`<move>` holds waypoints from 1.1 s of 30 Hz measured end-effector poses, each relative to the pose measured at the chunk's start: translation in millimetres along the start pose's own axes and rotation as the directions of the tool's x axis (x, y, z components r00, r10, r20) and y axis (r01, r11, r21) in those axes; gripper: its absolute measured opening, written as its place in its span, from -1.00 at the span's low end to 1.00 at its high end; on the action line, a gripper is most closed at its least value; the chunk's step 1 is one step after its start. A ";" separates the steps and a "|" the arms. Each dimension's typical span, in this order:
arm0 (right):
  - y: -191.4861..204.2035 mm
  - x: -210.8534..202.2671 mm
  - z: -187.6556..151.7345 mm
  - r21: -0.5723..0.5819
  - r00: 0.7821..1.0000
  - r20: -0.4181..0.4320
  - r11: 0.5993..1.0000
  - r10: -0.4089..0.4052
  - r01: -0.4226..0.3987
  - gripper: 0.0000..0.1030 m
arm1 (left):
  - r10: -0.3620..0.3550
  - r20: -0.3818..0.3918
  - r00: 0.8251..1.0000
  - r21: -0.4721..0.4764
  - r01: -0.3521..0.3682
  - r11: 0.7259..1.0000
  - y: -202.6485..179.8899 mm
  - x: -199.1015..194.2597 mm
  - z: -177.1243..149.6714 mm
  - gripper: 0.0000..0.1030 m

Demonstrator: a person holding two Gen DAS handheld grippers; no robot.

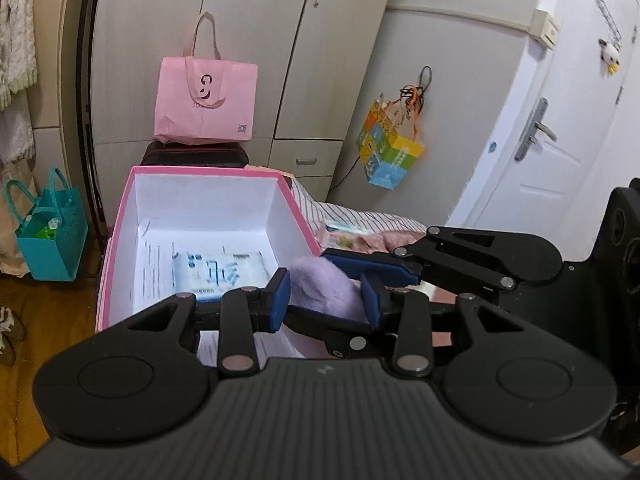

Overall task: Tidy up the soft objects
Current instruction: 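Carry the lilac doll with the left gripper and drop it into the pink box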

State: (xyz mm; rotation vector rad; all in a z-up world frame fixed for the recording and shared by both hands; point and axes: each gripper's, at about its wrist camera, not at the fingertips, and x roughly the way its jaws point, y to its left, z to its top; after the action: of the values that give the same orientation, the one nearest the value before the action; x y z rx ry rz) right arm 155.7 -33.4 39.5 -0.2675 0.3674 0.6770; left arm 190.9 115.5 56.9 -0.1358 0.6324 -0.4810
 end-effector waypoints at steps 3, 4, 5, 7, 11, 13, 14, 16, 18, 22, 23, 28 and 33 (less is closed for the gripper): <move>-13.4 24.1 6.9 0.018 1.000 -0.031 1.000 0.003 -0.003 -0.18 | -0.017 -0.024 1.000 -0.034 0.016 0.999 20.9 21.5 13.6 -0.28; -17.6 32.8 9.1 0.026 0.999 -0.044 1.000 0.006 -0.005 -0.18 | -0.023 -0.030 0.999 -0.044 0.021 0.999 27.7 28.9 18.0 -0.28; -21.7 40.8 10.9 0.032 0.999 -0.054 0.999 0.006 -0.004 -0.18 | -0.029 -0.032 0.999 -0.055 0.027 0.998 34.4 35.4 21.2 -0.28; -30.3 56.6 15.3 0.040 0.997 -0.072 0.999 -0.002 0.005 -0.17 | -0.039 -0.032 0.999 -0.068 0.037 0.997 45.0 48.6 28.3 -0.28; -42.8 77.1 22.2 0.041 0.996 -0.087 0.999 -0.026 0.030 -0.17 | -0.065 -0.023 0.998 -0.081 0.063 0.995 61.9 67.8 41.6 -0.28; -49.5 86.3 23.8 0.049 0.994 -0.103 0.998 -0.021 0.026 -0.17 | -0.069 -0.030 0.997 -0.099 0.066 0.993 69.6 76.0 44.1 -0.28; -51.8 89.3 23.3 0.054 0.994 -0.112 0.998 -0.012 0.019 -0.17 | -0.067 -0.036 0.997 -0.109 0.063 0.992 72.3 79.1 43.5 -0.28; -54.7 95.9 20.5 0.067 0.990 -0.140 0.998 0.017 -0.008 -0.17 | -0.056 -0.061 0.997 -0.119 0.049 0.992 74.7 84.4 40.1 -0.28; -57.7 99.4 15.0 0.107 0.984 -0.168 0.994 0.055 -0.038 -0.16 | -0.050 -0.092 0.995 -0.123 0.039 0.992 74.4 87.7 35.9 -0.29; -61.7 95.0 1.5 0.176 0.974 -0.203 0.982 0.101 -0.065 -0.13 | -0.053 -0.118 0.992 -0.129 0.037 0.991 72.2 84.5 26.5 -0.19; -62.5 91.0 -1.0 0.184 0.974 -0.205 0.981 0.101 -0.063 -0.11 | -0.042 -0.114 0.993 -0.124 0.028 0.992 70.8 81.1 25.0 -0.15; -69.2 52.6 -13.9 0.221 0.973 -0.199 0.973 0.113 -0.068 0.04 | -0.017 -0.066 0.998 -0.093 0.011 0.996 57.6 52.7 21.0 -0.02; -79.0 -0.5 -24.2 0.230 0.983 -0.165 0.972 0.078 -0.038 0.09 | 0.007 -0.029 1.000 -0.029 -0.008 1.000 28.1 24.8 11.6 0.02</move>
State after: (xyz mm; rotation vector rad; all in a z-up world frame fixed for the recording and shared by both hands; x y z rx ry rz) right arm 200.9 -101.5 27.4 -0.0986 0.6166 0.6650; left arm 226.2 128.3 45.5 -0.1540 0.6684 -0.4676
